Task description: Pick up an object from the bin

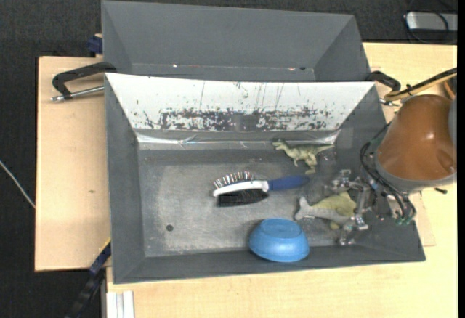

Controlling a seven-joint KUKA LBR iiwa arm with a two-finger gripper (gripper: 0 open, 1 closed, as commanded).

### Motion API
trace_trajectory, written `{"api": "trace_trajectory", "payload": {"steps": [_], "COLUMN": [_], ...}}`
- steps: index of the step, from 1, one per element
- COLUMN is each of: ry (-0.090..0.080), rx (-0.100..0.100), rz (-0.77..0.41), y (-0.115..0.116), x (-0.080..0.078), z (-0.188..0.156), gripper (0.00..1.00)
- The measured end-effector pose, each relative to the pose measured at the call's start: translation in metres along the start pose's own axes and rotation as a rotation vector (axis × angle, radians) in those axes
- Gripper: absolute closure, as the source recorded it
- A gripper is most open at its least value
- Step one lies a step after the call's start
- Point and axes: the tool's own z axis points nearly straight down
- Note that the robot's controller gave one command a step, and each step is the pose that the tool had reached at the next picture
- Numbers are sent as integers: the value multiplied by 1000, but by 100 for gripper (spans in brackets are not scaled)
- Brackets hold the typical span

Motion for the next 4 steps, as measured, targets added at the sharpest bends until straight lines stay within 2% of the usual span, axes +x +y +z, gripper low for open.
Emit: {"api": "trace_trajectory", "payload": {"steps": [1,2,3,4], "ry": [-7,-6,1,0], "rx": [3,0,-1,0], "rz": [-80,174,28,29], "y": [-13,-8,-10,-10], "x": [-13,-14,-7,-8], "z": [-33,-48,-1,-2], "gripper": [0,0,0,0]}}
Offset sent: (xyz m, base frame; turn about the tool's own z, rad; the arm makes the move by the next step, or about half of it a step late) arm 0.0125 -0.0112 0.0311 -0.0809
